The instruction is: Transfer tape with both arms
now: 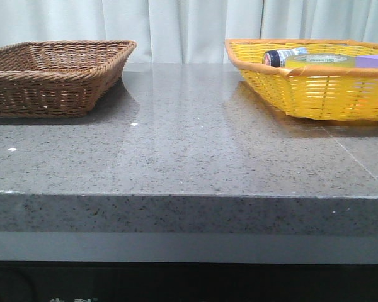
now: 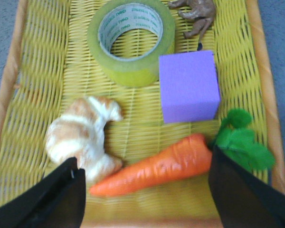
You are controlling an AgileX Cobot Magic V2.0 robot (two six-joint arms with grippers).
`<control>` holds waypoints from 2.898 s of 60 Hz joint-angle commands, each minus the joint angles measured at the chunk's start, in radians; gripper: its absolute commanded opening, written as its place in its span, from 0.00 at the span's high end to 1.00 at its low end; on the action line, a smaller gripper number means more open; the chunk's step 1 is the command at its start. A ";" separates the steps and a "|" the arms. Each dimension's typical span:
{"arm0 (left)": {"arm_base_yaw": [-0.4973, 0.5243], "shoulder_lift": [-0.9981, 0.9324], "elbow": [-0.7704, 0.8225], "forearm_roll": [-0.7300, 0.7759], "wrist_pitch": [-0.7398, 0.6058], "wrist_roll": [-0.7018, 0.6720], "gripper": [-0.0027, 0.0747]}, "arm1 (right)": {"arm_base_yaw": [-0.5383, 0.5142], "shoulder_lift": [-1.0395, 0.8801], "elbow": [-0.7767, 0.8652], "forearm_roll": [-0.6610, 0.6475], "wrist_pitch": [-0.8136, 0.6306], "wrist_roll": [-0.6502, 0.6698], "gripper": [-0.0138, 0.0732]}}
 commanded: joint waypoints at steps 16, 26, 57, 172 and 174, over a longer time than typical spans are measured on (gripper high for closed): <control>-0.008 0.004 -0.034 -0.014 -0.085 0.000 0.24 | -0.009 0.286 -0.325 0.011 -0.029 -0.006 0.20; -0.008 0.004 -0.034 -0.014 -0.085 0.000 0.23 | -0.009 0.409 -0.460 0.011 -0.025 -0.009 0.20; -0.008 0.004 -0.034 -0.014 -0.085 0.000 0.23 | -0.009 0.728 -0.814 0.010 0.137 -0.053 0.31; -0.008 0.004 -0.034 -0.014 -0.085 0.000 0.24 | 0.436 0.437 -0.797 0.099 0.293 -0.158 0.72; -0.008 0.004 -0.034 -0.014 -0.085 0.000 0.23 | 0.451 0.442 -0.780 0.094 0.291 -0.162 0.72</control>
